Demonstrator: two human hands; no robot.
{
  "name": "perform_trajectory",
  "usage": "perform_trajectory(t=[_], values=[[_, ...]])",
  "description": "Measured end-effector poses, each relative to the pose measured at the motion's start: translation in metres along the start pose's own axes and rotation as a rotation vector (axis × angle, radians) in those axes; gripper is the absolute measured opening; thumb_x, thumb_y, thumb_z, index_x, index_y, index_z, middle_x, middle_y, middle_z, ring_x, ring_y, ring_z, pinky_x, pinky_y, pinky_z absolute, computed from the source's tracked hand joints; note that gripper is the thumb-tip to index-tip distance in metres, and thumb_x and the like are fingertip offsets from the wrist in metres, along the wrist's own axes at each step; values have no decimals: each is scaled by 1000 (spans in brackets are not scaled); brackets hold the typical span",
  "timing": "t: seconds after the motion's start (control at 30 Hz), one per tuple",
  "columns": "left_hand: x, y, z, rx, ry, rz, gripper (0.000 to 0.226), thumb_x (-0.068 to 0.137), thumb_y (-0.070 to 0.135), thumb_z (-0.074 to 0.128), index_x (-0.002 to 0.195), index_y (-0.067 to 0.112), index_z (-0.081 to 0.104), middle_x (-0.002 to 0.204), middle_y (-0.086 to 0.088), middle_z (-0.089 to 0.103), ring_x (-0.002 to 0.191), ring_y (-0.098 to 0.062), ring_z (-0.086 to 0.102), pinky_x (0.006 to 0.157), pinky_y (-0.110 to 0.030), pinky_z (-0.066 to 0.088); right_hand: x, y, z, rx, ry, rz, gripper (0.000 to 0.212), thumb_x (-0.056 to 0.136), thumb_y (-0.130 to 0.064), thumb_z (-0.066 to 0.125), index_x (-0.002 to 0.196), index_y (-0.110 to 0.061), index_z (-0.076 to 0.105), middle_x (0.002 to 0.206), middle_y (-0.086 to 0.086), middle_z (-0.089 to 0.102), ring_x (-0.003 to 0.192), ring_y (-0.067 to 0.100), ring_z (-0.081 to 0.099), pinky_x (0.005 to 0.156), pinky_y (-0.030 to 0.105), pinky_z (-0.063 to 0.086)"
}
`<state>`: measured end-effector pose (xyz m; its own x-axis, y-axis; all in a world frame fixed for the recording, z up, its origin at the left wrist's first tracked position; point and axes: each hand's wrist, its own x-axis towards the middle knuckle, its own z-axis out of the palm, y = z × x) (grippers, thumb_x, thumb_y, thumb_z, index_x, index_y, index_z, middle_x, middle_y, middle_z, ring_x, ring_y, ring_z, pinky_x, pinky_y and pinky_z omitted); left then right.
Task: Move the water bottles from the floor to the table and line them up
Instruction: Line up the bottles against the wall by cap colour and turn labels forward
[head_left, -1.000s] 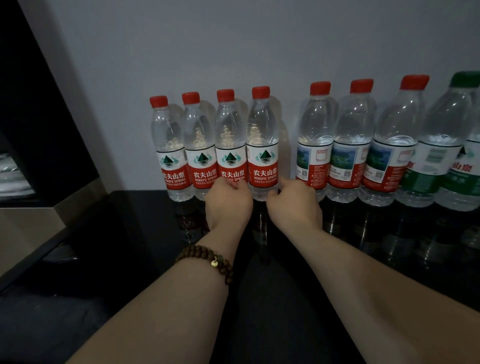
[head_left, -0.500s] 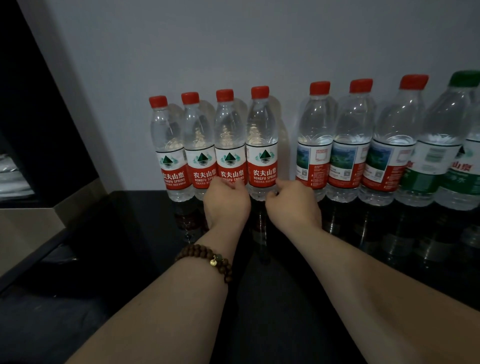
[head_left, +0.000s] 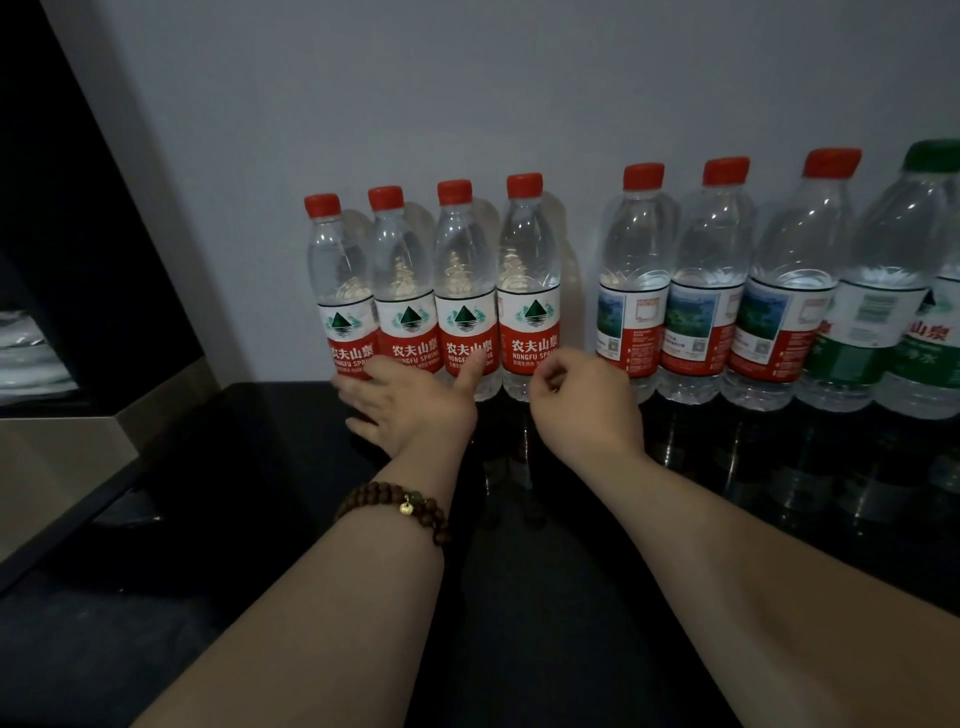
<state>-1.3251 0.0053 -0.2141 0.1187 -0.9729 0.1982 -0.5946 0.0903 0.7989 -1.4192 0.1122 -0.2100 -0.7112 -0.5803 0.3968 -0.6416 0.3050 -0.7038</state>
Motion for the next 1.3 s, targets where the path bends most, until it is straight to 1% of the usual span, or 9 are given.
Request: perform_trajectory(t=[0.13,0.3,0.57,0.73,0.87,0.97,1.13,1.23,1.3], values=[[6,-4,2,-20,-40,9,129,67,79,73,156,12,11,170,-22,-6,158,-36,-2,126,-58,2,3,1,4,57,-32,-69,11,97,-19,63,101,-21,73,102,-1,71,95,18,67,86,36,58],[7,-5,2,-29,-37,22,119,68,79,72,153,16,19,170,-22,-6,158,-37,0,125,-57,2,5,6,8,57,-61,-78,17,101,-18,58,110,-20,73,112,0,70,101,18,64,81,26,46],[6,-6,1,-23,-33,27,115,69,80,71,151,16,23,169,-22,-4,158,-38,1,125,-58,3,8,7,11,45,-119,-79,21,104,-17,53,117,-19,70,123,0,65,109,19,61,85,29,45],[5,-4,1,-30,-23,12,118,68,78,73,152,14,22,170,-22,-2,158,-37,1,125,-58,4,7,7,11,63,-115,-76,16,102,-18,56,109,-21,70,115,-2,65,100,16,60,79,28,44],[2,-2,1,-31,32,3,123,63,81,75,150,13,22,167,-22,5,155,-40,10,125,-59,9,7,7,9,97,-75,-21,19,97,-18,62,82,-29,64,90,-8,68,84,11,63,61,21,42],[-2,2,1,-26,109,48,122,61,82,74,147,11,25,165,-20,12,152,-41,17,122,-59,13,7,6,6,101,-26,3,20,96,-20,60,77,-27,66,82,-9,67,72,2,59,52,13,34],[-12,11,-1,-55,249,254,80,72,75,72,118,17,42,140,-10,37,133,-31,37,115,-53,27,8,5,2,195,75,65,23,98,-22,57,75,-26,62,78,-7,66,67,4,59,50,20,37],[-27,20,-4,-174,306,450,46,86,52,72,107,19,46,115,1,41,113,-23,44,102,-44,38,8,4,-4,254,239,135,16,101,-26,52,86,-26,58,92,-6,63,72,4,55,54,22,35],[-39,27,-5,-270,227,602,29,90,35,71,101,22,47,104,7,47,99,-15,50,90,-36,44,9,4,-8,331,383,176,8,101,-24,49,94,-27,53,105,-4,57,78,10,54,58,22,33]])
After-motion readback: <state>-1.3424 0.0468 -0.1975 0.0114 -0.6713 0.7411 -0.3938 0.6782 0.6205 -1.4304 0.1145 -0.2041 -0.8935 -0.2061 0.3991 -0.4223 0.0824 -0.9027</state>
